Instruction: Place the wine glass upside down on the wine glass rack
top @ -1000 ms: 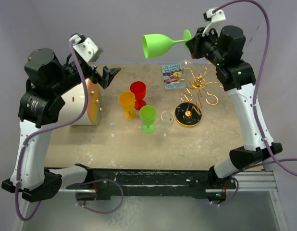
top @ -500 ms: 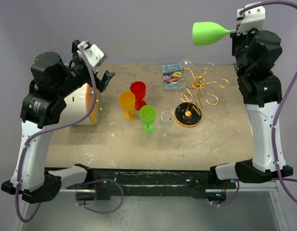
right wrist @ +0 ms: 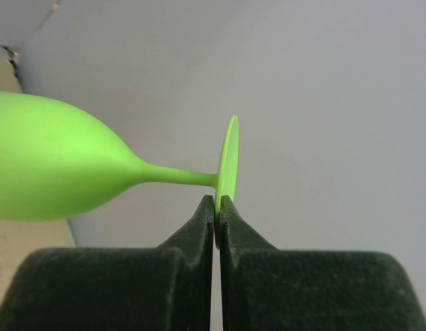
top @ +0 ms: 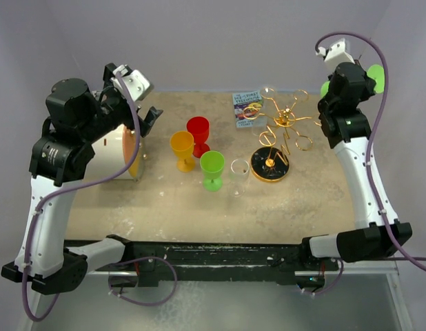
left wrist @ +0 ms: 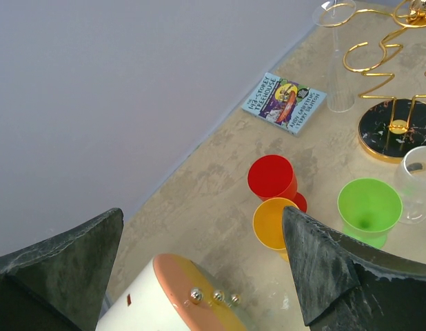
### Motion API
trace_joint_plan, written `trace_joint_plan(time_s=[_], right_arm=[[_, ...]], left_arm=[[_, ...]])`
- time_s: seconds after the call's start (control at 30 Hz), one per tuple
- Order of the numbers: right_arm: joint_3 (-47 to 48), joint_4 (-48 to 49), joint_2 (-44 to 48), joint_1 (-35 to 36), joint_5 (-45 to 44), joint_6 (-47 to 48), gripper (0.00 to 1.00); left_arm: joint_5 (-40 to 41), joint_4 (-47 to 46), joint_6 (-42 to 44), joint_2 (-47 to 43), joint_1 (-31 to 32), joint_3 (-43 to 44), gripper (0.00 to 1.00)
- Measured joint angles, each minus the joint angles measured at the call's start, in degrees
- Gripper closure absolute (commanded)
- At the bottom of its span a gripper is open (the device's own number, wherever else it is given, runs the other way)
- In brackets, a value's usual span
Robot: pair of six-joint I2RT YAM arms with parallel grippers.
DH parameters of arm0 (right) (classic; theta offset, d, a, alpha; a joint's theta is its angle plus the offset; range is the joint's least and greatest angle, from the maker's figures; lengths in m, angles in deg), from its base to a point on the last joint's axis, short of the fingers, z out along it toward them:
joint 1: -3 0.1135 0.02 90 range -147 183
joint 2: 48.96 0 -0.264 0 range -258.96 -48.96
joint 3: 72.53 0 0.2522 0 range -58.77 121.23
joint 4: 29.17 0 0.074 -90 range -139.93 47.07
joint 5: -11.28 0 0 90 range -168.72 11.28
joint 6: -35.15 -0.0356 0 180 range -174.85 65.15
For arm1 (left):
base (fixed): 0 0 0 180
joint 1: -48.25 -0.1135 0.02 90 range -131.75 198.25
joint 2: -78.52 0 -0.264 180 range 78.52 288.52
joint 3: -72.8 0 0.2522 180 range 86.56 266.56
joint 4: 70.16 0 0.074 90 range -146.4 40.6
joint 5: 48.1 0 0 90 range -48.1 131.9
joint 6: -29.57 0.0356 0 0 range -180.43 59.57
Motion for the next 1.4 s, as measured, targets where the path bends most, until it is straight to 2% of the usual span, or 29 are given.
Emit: trace_joint_plan(time_s=[0.17,0.43,0.97,1.4], right_arm=[[-2.75,4.37,-0.59,-0.22,-4.04,6.19,1.0],[-6.86,5.57,-0.63,-0.24,-3.26,10.99,1.0],[-7.93,-4.96,-0.33,0.98,13.0,13.03,1.0],[-9.18,-11.45,2.67,1.81,25.53,18.69,1.0]], left_arm=[[-0.7,0.28,0.0,-0.59,-0.31,-0.15,0.01],[-1.68,0.31,-0.02,-1.99,-0.9,-0.2,0.01],[-3.19,1.03,0.02,-3.1,-1.27,-1.16,0.01],[-4.17,1.03,0.02,-3.45,-1.73,-1.16,0.01]])
